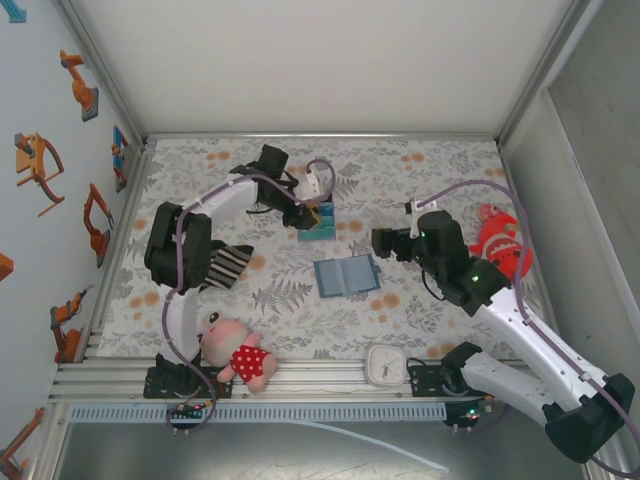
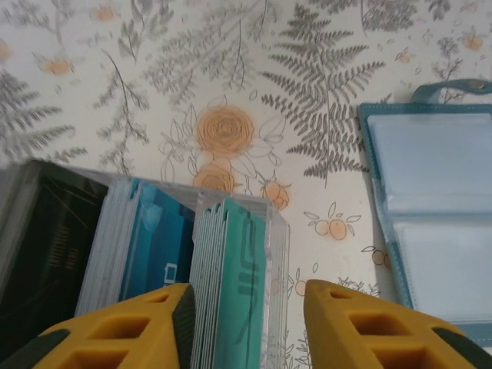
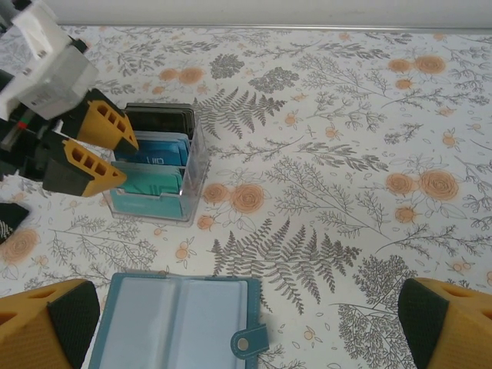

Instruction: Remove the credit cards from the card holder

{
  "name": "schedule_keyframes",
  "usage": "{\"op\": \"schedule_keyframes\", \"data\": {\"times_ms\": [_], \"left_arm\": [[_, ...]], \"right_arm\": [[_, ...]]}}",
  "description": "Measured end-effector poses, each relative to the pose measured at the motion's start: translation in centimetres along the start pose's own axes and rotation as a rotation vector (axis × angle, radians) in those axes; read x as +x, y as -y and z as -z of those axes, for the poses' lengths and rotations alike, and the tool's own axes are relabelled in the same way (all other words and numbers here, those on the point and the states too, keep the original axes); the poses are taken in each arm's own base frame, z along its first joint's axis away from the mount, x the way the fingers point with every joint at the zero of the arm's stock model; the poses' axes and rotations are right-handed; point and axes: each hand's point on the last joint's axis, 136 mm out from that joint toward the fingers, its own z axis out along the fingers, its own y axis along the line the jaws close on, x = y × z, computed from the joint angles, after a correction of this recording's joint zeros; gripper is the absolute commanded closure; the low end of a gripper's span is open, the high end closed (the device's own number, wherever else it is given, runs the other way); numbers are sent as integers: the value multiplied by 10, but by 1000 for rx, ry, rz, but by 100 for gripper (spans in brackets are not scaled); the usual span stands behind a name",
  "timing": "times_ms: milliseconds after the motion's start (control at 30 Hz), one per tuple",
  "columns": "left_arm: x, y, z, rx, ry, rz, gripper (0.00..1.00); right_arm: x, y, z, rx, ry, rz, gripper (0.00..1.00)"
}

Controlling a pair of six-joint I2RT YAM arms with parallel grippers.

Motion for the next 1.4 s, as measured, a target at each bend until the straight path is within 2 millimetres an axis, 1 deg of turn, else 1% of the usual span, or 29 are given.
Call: {"op": "schedule_keyframes", "data": {"times_ms": [67,133,200,233,333,367,433,467,600,767,967,1133,1267,1400], "left_arm": [[-13,2,14,-30,27,-15,42],[-24,7,28,-62,56,-26,37],[-32,10,40,-98,83,-29,28],[-36,11,46,-122,96,-26,25],[-39,13,62,-205,117,9,23],[-39,13,67,-234,121,25,21],[-36,14,77,-297,130,61,3],[-32,15,82,-328,133,80,0],[-11,23,102,-482,148,171,3],[23,34,132,-684,163,301,3],[63,54,177,-934,219,455,3],[94,70,213,-1132,279,556,3],[116,78,233,-1251,306,606,3],[138,80,247,-1349,298,652,3]], "right_arm": [[-3,1,3,4,13,-2,1],[-5,3,6,10,25,-4,1],[-7,4,8,15,35,-6,1],[-8,5,9,21,41,-7,1],[-10,9,12,40,54,-12,1],[-11,11,14,50,63,-15,1],[-14,15,19,68,84,-25,1],[-16,17,21,75,93,-29,1],[-18,28,30,121,133,-49,1],[-10,44,35,195,148,-52,1],[3,69,39,319,157,-58,1],[9,90,48,424,182,-66,1],[11,105,54,499,200,-72,1],[16,120,56,576,208,-77,1]]}}
